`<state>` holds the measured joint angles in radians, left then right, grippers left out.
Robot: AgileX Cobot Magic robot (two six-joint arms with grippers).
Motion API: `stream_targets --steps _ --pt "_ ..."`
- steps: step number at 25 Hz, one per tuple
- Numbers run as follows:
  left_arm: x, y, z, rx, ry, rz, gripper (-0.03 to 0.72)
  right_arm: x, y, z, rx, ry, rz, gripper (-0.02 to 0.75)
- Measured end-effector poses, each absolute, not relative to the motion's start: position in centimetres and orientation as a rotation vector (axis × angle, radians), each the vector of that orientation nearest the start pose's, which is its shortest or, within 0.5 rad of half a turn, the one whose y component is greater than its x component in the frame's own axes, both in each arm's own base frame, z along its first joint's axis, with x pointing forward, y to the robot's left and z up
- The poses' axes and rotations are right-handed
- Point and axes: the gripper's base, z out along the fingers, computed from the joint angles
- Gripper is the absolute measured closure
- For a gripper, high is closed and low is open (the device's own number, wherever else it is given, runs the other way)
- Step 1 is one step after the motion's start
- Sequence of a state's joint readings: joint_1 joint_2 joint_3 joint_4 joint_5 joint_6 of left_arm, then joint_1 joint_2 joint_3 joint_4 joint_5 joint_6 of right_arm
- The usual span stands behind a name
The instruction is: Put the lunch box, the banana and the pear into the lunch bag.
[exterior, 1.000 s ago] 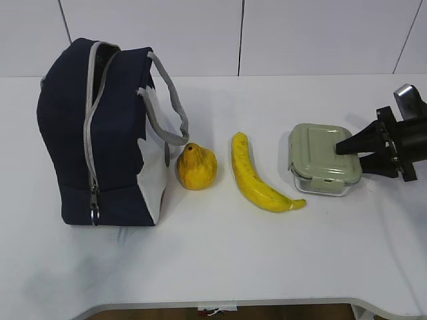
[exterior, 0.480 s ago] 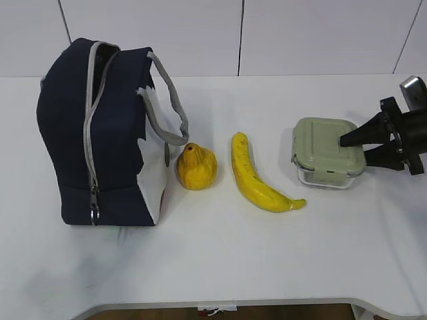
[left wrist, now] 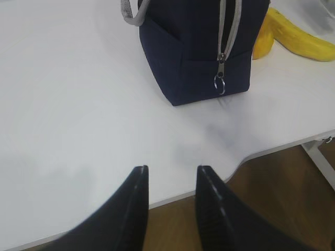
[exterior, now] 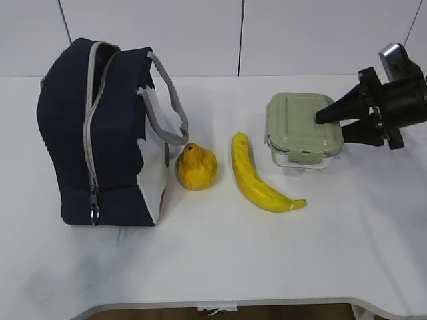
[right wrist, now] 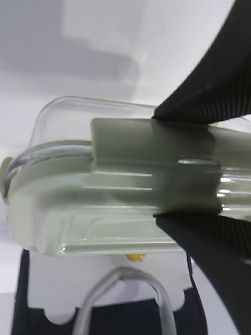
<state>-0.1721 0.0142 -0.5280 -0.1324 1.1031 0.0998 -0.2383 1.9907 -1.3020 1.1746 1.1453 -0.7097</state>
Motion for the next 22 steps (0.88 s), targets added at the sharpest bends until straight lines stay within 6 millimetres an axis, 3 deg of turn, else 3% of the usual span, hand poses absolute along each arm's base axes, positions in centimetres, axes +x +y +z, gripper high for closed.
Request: stream_targets --steps 8,14,19,22 --pt "1.1 -1.7 28.4 0.292 2.165 -0.275 0.449 38.3 3.0 23.7 0.062 2.390 1.408 0.348" --pt "3.4 -2.8 31.1 0.248 2.115 -0.407 0.449 37.7 5.3 26.7 -0.029 2.312 1.449 0.348" --pt "6.9 -3.4 32.9 0.203 2.119 -0.431 0.428 38.0 7.4 29.8 -0.136 2.225 1.472 0.348" --pt "10.0 -3.8 33.5 0.169 2.144 -0.430 0.402 38.1 9.1 31.6 -0.223 2.187 1.477 0.348"
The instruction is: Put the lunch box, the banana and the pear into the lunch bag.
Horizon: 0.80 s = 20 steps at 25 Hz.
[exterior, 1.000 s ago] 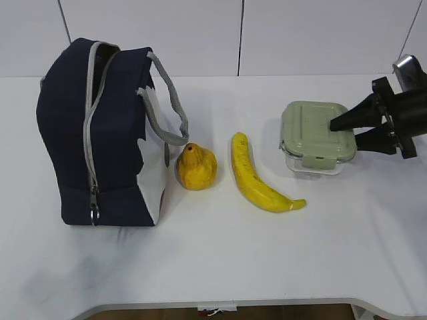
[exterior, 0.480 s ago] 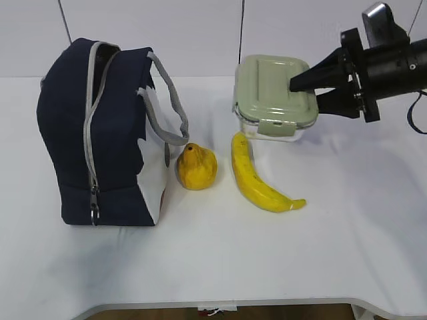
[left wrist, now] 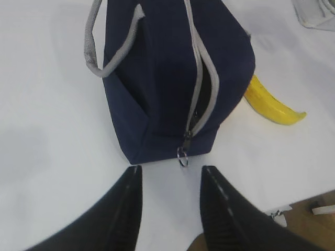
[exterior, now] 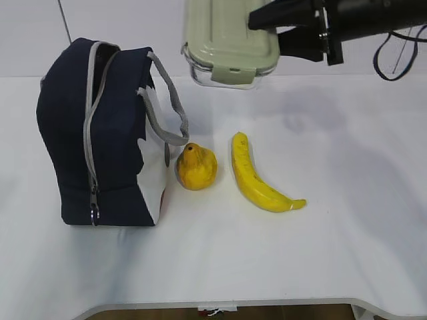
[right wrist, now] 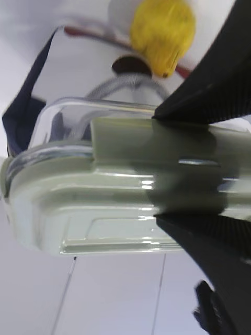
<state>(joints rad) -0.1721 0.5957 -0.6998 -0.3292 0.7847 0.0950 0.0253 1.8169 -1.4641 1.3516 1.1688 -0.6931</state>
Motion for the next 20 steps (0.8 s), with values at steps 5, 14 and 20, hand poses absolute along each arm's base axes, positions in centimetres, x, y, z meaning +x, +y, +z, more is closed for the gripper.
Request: stream_targets --steps 5,14,20 --pt "15.7 -4.7 33.8 0.148 2.251 -0.405 0.351 37.5 12.3 33.4 -0.362 2.148 1.517 0.349" --pt "24.9 -6.3 34.4 0.154 2.390 -0.392 0.249 37.7 15.1 33.5 -0.332 2.126 1.447 0.349" --pt "28.5 -7.1 34.4 0.175 2.481 -0.414 0.249 38.1 16.4 33.6 -0.259 2.094 1.386 0.349"
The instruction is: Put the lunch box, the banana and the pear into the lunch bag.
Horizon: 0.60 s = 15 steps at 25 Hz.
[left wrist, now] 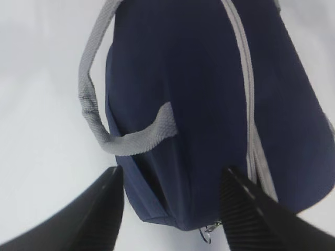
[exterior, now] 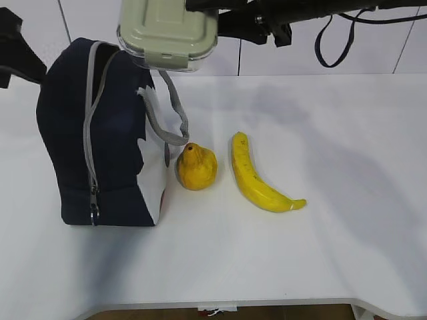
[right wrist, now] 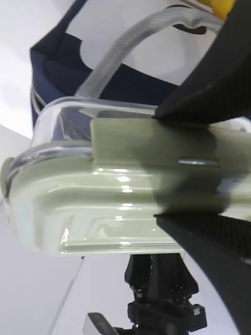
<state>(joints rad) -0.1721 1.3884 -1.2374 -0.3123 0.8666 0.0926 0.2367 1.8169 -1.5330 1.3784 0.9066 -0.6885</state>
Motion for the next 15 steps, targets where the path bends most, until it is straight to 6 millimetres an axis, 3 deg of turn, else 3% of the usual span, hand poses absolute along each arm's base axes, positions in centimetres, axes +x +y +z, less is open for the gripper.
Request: stream_targets --steps 8,10,15 --pt "32.2 -8.5 30.8 0.151 2.633 -0.533 0.267 38.3 18.0 33.5 -0.181 2.062 1.376 0.349" --pt "32.5 -8.7 30.2 0.149 2.658 -0.550 0.350 38.6 18.3 33.0 -0.163 2.070 1.396 0.349" --pt "32.5 -8.7 30.1 0.167 2.671 -0.553 0.656 39.3 18.6 31.5 -0.122 2.096 1.429 0.349"
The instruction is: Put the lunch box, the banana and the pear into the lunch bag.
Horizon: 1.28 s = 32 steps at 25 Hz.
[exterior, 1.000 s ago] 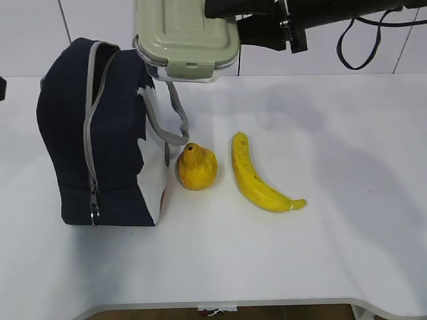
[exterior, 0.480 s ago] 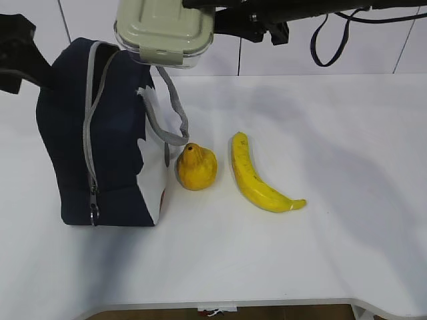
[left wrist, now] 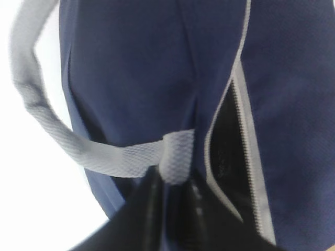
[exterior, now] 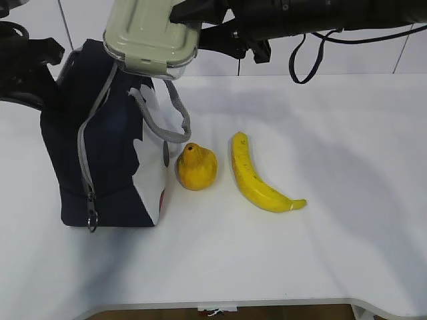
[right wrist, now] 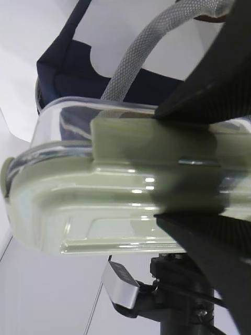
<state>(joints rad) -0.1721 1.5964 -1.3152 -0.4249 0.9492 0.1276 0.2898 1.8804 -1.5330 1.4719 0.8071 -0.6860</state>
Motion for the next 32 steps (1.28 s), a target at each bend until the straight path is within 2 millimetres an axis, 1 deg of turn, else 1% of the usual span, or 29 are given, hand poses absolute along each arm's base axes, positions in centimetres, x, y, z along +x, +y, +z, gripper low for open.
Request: stream_targets --steps 3,5,10,13,16,18,20,25,26,29,32 --pt "32.4 -8.8 30.3 0.178 2.681 -0.560 0.683 39.3 18.6 31.6 -0.101 2.082 1.464 0.349" --pt "32.4 -8.9 31.0 0.193 2.681 -0.567 0.686 39.2 18.7 31.8 -0.093 2.070 1.502 0.349" --pt "32.7 -9.2 33.6 0.222 2.634 -0.603 0.687 38.9 19.2 31.9 -0.113 2.072 1.528 0.349" --pt "32.7 -9.3 34.7 0.227 2.604 -0.627 0.687 38.7 19.6 31.6 -0.151 2.092 1.505 0.349" --pt "32.5 -9.4 35.1 0.228 2.598 -0.652 0.687 38.5 19.6 31.2 -0.200 2.132 1.452 0.349" --pt "32.4 -9.5 35.3 0.223 2.593 -0.672 0.687 38.5 19.6 30.7 -0.222 2.166 1.415 0.349" --pt "32.2 -9.5 35.7 0.222 2.578 -0.680 0.687 38.7 19.6 29.7 -0.222 2.215 1.388 0.349" --pt "31.8 -9.5 36.2 0.223 2.560 -0.686 0.687 39.5 19.7 25.9 -0.217 2.375 1.334 0.349" --pt "31.8 -9.5 36.2 0.224 2.559 -0.689 0.687 39.5 19.7 25.6 -0.221 2.390 1.330 0.349" --pt "31.8 -9.7 36.4 0.216 2.552 -0.717 0.687 39.5 19.8 25.2 -0.220 2.404 1.343 0.349" --pt "31.8 -9.8 36.4 0.214 2.549 -0.733 0.688 39.6 19.9 25.8 -0.225 2.385 1.360 0.349"
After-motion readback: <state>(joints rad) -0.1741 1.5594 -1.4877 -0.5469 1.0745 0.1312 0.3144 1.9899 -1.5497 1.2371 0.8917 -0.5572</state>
